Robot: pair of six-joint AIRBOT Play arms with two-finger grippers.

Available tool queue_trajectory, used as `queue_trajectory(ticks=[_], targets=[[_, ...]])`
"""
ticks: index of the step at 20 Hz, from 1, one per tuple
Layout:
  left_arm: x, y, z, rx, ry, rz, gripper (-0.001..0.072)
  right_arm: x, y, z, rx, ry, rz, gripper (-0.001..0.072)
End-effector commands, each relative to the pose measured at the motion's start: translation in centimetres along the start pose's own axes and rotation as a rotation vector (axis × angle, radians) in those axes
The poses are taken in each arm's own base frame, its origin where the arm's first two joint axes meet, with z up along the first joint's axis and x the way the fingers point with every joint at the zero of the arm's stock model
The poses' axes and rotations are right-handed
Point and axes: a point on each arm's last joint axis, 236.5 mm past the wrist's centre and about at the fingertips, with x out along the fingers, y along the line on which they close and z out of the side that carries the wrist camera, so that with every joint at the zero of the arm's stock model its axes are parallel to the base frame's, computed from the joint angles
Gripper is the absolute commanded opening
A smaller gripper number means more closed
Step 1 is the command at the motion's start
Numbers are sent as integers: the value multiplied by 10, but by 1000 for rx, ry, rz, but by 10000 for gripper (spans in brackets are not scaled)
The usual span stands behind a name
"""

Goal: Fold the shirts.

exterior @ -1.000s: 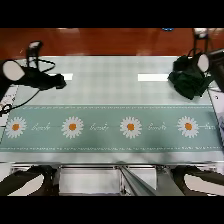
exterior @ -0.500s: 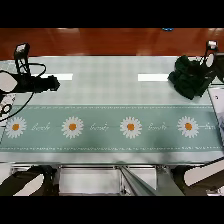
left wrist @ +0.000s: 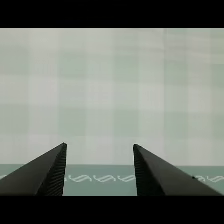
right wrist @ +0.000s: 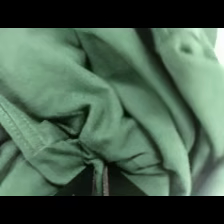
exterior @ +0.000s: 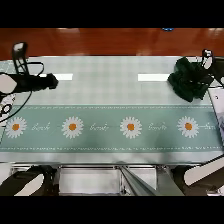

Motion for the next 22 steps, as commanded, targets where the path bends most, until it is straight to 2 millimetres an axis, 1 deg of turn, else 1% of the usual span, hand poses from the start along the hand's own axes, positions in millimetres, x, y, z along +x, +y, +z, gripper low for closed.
queue_trajectory(ticks=[1, 2, 4, 6, 7, 8, 11, 13, 15, 17, 18, 20, 22], targets=[[-37, 17, 24, -24, -109, 40, 507, -78, 3, 44, -25, -198, 41, 21], [-52, 19, 25, -37, -123, 44, 507, -110, 4, 54, -39, -261, 50, 22], [-74, 18, 20, -39, -129, 43, 507, -178, 15, 66, -102, -388, 71, 21], [-90, 14, 12, -40, -135, 31, 507, -247, 35, 74, -180, -542, 98, 21], [-96, 12, 7, -38, -137, 27, 507, -282, 44, 75, -203, -617, 112, 21], [-101, 10, -1, -40, -136, 21, 507, -313, 50, 75, -219, -679, 120, 21], [-107, 11, -24, -71, -118, 16, 507, -412, 66, 76, -247, -874, 165, 21], [-103, 8, -40, -87, -95, -4, 507, -476, 76, 77, -253, -994, 210, 21], [-95, 3, -54, -111, -60, -31, 507, -532, 87, 72, -265, -1103, 263, 21], [-86, -2, -67, -137, -28, -58, 507, -578, 101, 61, -282, -1189, 329, 20], [-82, -4, -72, -149, -15, -67, 508, -596, 110, 54, -295, -1222, 363, 20], [-77, -6, -78, -161, 0, -78, 507, -620, 129, 40, -326, -1257, 435, 20], [-75, -7, -81, -160, 6, -84, 507, -631, 155, 23, -372, -1261, 513, 20]])
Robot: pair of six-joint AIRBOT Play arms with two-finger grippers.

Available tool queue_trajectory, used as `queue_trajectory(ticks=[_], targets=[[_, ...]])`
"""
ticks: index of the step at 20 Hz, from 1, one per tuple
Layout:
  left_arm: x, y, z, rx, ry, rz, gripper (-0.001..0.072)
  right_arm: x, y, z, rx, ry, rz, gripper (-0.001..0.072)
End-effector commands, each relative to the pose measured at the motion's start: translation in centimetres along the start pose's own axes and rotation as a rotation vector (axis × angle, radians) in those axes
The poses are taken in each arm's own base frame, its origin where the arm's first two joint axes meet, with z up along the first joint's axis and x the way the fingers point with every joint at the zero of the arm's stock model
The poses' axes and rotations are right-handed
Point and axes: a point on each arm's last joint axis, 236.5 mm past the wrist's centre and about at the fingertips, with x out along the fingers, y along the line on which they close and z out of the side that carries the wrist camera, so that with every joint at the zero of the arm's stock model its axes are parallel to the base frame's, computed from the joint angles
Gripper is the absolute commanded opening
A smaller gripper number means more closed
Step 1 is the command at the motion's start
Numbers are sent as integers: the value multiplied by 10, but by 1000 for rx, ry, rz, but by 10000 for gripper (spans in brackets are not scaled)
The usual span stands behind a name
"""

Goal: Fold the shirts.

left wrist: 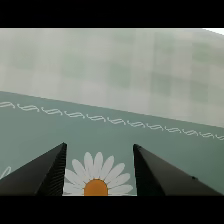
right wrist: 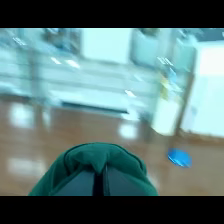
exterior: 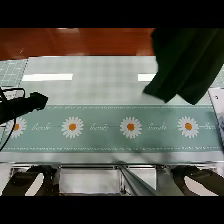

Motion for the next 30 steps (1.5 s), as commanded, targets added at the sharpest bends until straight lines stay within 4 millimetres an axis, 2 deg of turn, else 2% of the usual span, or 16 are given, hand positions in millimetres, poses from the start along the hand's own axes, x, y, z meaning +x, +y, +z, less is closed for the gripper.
queue_trajectory(ticks=[1, 3, 5, 9, 11, 13, 15, 18, 20, 22, 23, 24, 26, 28, 29, 30], targets=[[5, -4, -9, -14, 20, -22, 507, -19, 55, 25, 8, -62, 144, 20], [5, -6, -4, -3, -2, -26, 508, -23, 93, 22, 9, -47, 240, 20], [5, -4, 5, 5, -40, -18, 508, -27, 134, 7, -2, 7, 340, 21], [4, -4, 8, 4, -55, -22, 508, -28, 205, -46, -43, 184, 492, 21], [4, 1, 14, 43, -80, 1, 507, -27, 240, -94, -51, 308, 567, 21], [-3, 29, 36, 103, -156, 120, 508, -24, 277, -157, -6, 447, 628, 21], [-6, 44, 40, 6, -166, 142, 508, -22, 319, -215, 92, 528, 704, 21], [-2, 31, 17, -76, -70, 77, 508, -16, 361, -317, 244, 731, 719, 22], [-1, 21, 8, -88, -31, 41, 508, -14, 387, -372, 339, 876, 722, 40], [1, 2, -1, -124, 2, -31, 508, -15, 412, -406, 456, 975, 737, 425], [2, -10, -3, -115, 11, -79, 508, -11, 414, -415, 479, 994, 741, 413], [1, -15, 0, -84, 2, -94, 508, -2, 405, -415, 517, 1005, 725, 413], [-16, 5, 33, -88, -92, -28, 508, 19, 350, -393, 537, 1008, 693, 413], [-45, 35, 73, -154, -211, 47, 508, 31, 252, -365, 499, 991, 596, 408], [-54, 50, 77, -189, -219, 78, 508, 26, 189, -362, 437, 1002, 487, 407], [-50, 55, 63, -235, -155, 65, 508, 15, 131, -368, 391, 1021, 352, 407]])
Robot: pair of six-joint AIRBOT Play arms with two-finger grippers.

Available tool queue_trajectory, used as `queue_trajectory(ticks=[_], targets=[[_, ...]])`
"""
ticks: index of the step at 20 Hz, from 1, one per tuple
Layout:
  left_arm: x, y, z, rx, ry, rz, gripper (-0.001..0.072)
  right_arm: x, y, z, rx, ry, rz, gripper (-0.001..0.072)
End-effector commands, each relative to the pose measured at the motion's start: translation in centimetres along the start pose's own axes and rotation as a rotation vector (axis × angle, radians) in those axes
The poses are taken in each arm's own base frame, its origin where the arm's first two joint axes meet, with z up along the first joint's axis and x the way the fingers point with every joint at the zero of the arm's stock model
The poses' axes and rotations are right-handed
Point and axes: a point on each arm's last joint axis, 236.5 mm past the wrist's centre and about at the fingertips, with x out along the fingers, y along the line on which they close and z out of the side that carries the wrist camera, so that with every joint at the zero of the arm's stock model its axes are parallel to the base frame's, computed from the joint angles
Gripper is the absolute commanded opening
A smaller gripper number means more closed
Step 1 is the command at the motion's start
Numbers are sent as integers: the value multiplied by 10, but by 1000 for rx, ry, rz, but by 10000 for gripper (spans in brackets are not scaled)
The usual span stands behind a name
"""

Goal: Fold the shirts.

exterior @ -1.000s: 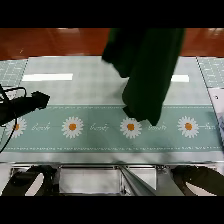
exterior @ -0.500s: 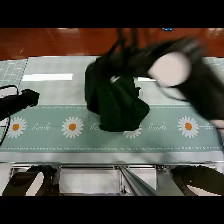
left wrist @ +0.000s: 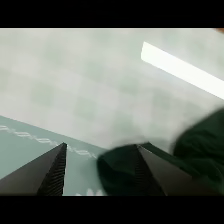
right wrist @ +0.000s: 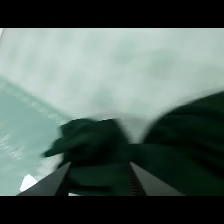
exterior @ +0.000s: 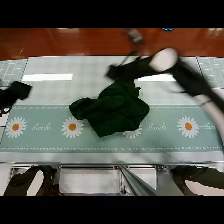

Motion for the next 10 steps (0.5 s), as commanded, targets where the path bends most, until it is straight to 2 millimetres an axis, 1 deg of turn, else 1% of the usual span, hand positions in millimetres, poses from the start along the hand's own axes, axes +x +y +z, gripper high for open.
queue_trajectory(ticks=[1, 2, 3, 4, 5, 6, 7, 8, 10], targets=[[-5, 16, -17, -108, 113, -17, 508, -118, -131, -19, 93, 15, -338, 407], [8, 5, -50, -135, 226, -96, 508, -137, -160, -41, 157, -3, -396, 407], [22, -11, -87, -166, 336, -197, 508, -143, -183, -71, 243, -20, -412, 407], [36, -26, -119, -174, 417, -296, 507, -141, -197, -103, 309, -24, -399, 407], [45, -36, -148, -183, 496, -368, 507, -133, -204, -139, 369, -7, -362, 407], [51, -45, -172, -188, 567, -420, 507, -126, -207, -170, 416, 14, -328, 407], [60, -49, -192, -174, 626, -448, 508, -120, -209, -196, 465, 29, -304, 407], [71, -49, -202, -172, 657, -433, 508, -117, -210, -213, 501, 31, -291, 407], [98, -47, -213, -164, 672, -384, 509, -112, -212, -236, 543, 40, -280, 407]])
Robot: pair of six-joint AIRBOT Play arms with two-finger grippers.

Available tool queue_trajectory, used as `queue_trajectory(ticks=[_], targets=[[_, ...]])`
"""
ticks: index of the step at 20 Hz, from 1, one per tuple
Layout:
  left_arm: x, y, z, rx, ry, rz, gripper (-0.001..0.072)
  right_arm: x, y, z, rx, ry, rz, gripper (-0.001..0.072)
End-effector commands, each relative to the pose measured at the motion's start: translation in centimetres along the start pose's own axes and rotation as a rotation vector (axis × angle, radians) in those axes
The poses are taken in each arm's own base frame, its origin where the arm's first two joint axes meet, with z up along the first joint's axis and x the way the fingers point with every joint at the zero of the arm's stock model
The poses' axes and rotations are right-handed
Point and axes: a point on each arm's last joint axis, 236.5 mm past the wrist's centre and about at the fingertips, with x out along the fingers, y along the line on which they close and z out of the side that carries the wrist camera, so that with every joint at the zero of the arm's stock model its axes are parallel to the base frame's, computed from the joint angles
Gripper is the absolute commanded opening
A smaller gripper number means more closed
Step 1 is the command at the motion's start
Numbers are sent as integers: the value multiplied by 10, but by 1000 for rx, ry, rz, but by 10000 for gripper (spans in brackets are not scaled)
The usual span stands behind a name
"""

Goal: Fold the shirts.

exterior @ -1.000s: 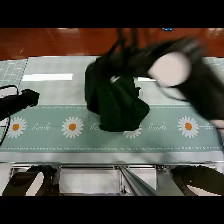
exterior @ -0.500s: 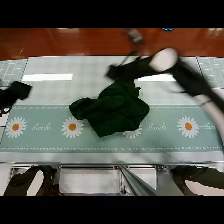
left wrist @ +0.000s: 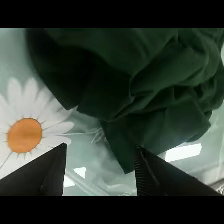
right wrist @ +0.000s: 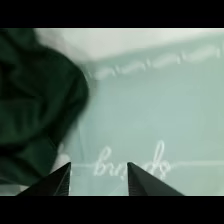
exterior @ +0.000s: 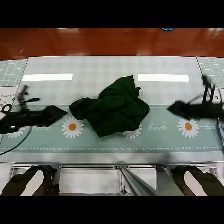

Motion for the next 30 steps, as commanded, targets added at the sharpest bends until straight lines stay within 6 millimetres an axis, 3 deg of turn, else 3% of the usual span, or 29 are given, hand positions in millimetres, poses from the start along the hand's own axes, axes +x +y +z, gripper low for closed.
queue_trajectory(ticks=[1, 6, 9, 10, 11, 14, 17, 19, 25, 26, 28, 30], targets=[[50, 7, -7, -4, 66, -12, 509, 17, -25, -48, 88, 41, 31, 407], [96, -2, -5, 47, 166, 15, 509, 18, -25, -49, 86, 43, 32, 407], [107, -13, 5, 80, 177, 7, 488, 21, -26, -55, 95, 60, 34, 407], [107, -17, 9, 87, 177, 0, 190, 25, -26, -62, 106, 83, 39, 407], [106, -19, 14, 94, 170, -5, 16, 32, -23, -71, 117, 117, 54, 407], [100, -31, 23, 124, 170, -26, 17, 59, 0, -88, 114, 204, 109, 407], [96, -39, 26, 137, 175, -44, 17, 88, 30, -81, 130, 207, 181, 407], [94, -41, 27, 143, 169, -47, 17, 106, 40, -78, 133, 250, 181, 407], [94, -41, 27, 143, 168, -46, 17, 144, 89, -86, 14, 399, 209, 406], [94, -40, 29, 143, 160, -43, 17, 148, 98, -82, -7, 399, 218, 362], [86, -42, 45, 145, 128, -51, 17, 145, 117, -67, -85, 383, 259, 22], [60, -66, 71, 186, 96, -105, 17, 119, 141, -37, -195, 357, 309, 21]])
